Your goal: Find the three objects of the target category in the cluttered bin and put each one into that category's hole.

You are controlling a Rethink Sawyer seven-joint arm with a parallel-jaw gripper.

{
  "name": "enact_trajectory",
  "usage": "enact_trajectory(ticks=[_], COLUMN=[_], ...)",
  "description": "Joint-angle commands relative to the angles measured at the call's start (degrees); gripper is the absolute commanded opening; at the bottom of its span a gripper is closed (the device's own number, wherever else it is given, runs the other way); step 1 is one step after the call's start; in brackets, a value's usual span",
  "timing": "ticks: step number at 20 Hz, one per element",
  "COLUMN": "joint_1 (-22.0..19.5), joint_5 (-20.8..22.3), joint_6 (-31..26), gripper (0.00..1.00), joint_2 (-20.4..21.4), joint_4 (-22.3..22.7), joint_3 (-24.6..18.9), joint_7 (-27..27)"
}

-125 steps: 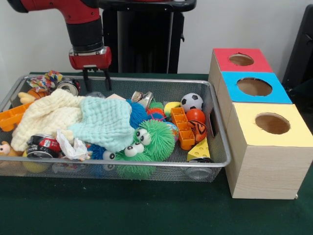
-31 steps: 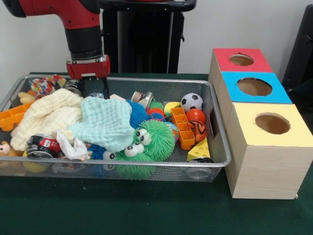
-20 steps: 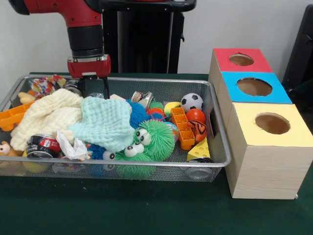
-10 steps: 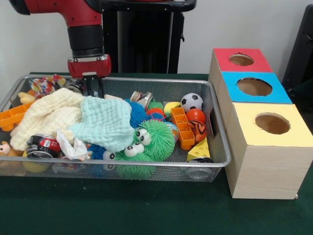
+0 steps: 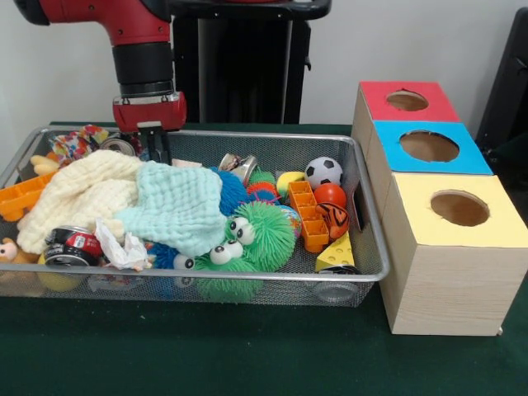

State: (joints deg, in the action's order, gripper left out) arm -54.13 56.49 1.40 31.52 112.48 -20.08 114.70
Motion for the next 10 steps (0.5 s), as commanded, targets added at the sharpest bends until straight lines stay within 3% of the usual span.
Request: enact_trajectory(ticks=[1,4,10], joint_1=[-1.3,-1.6,-4.21], joint_5=[4.14,3.03,-2.32], joint_6=[-7.17,-8.5,-14.83], gripper=[0.0,0.0,0.0], joint_2=[-8.3,-7.07,-0.06], joint_4=[-6.07,-5.0,1.07], joint_3=[0.94,0.34,-3.65], joint_7=[-3.28,-3.59,-6.48])
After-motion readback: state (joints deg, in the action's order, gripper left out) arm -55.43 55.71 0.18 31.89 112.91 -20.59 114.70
